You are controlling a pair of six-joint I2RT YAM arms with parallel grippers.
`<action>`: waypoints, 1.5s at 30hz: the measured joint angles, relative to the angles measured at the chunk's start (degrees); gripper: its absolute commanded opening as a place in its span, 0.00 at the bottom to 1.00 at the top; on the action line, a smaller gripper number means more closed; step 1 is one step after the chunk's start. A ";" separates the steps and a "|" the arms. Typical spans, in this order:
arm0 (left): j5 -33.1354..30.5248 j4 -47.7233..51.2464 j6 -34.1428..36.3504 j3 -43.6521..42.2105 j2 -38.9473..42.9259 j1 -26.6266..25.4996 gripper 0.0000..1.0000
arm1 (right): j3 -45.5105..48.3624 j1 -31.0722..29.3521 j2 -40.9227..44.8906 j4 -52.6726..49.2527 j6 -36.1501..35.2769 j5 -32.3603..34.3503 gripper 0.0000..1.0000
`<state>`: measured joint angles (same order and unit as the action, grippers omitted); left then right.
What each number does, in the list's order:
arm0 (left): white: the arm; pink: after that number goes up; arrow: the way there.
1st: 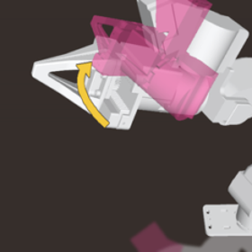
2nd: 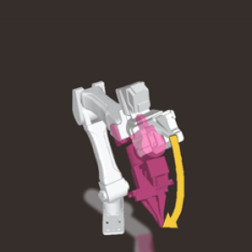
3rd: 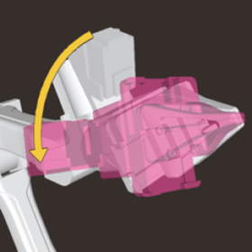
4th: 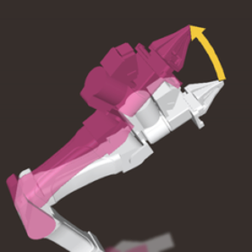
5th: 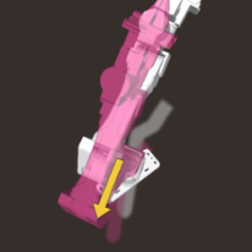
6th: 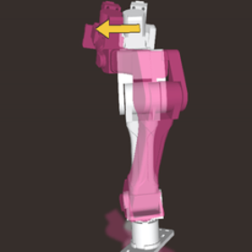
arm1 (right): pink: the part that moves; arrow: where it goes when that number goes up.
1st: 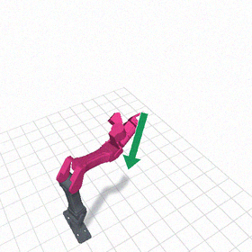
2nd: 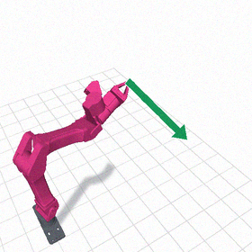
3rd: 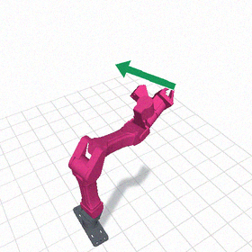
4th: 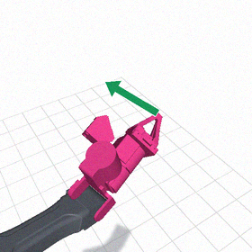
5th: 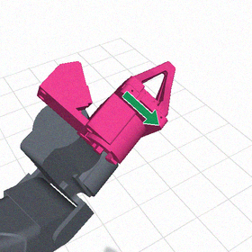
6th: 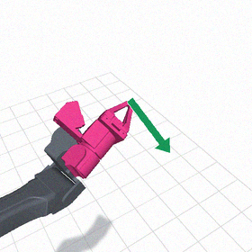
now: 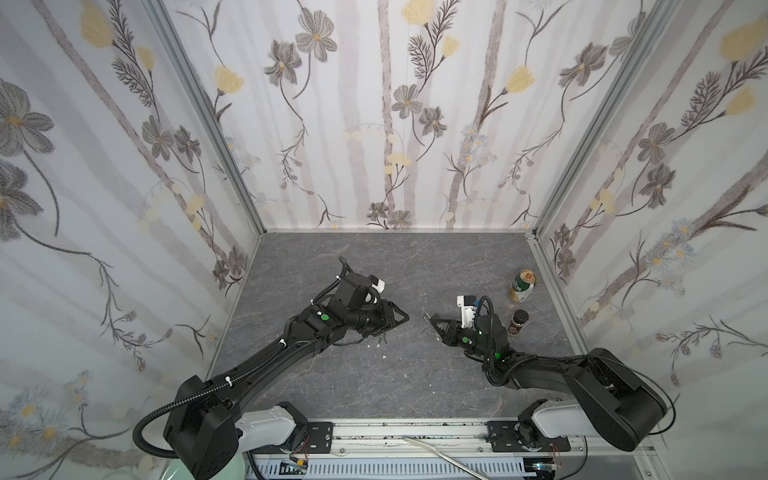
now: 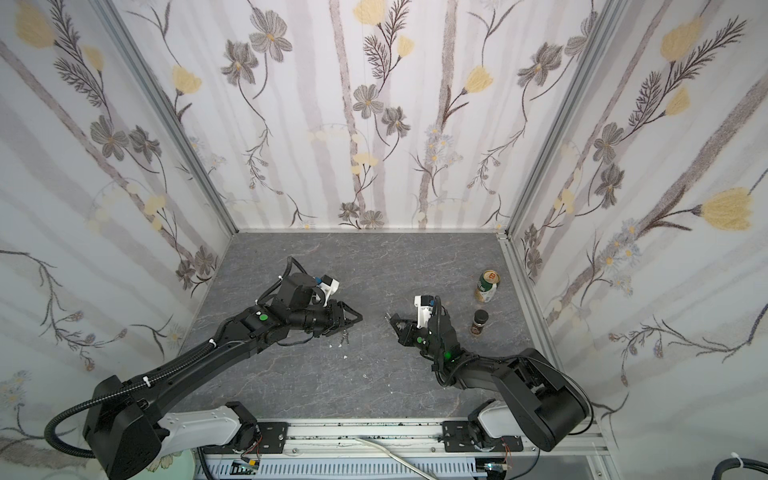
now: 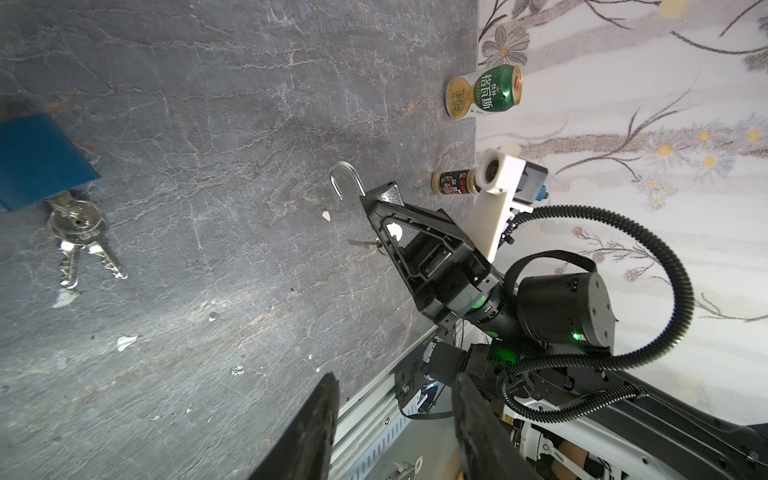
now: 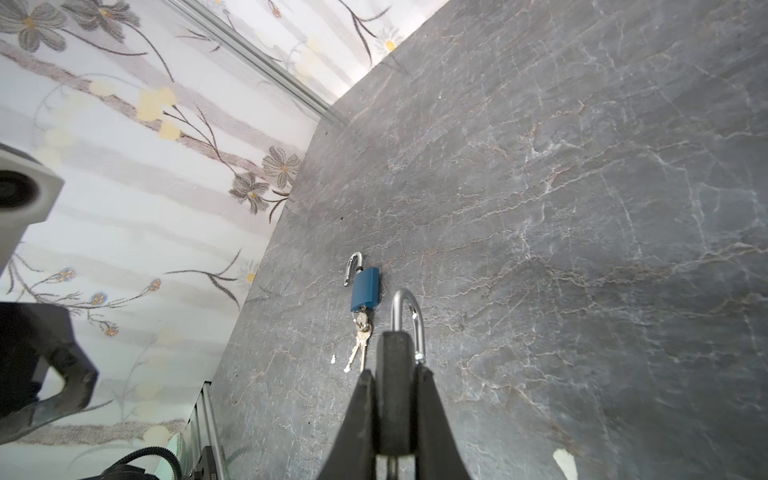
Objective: Unlock with the key
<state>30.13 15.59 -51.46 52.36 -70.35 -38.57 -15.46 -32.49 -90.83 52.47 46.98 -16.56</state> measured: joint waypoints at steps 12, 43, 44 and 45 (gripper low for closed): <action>-0.50 -0.59 -0.66 0.00 -1.07 0.11 0.48 | -2.21 2.89 -16.26 13.73 7.19 -4.07 0.00; -0.52 -3.39 -1.46 -2.34 -1.55 0.55 0.48 | -8.07 5.35 -15.43 -4.22 5.68 1.11 0.36; -0.57 -3.37 -1.49 -2.47 -1.53 0.55 0.48 | -8.13 5.35 -14.01 -6.16 4.96 2.01 0.37; -0.61 -3.37 -1.51 -2.58 -1.53 0.57 0.49 | -8.17 5.35 -12.68 -7.91 4.33 2.82 0.38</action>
<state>29.52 12.23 -52.97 49.78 -71.88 -38.00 -23.64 -27.14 -103.50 44.56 51.31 -13.74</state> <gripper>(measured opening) 0.483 0.363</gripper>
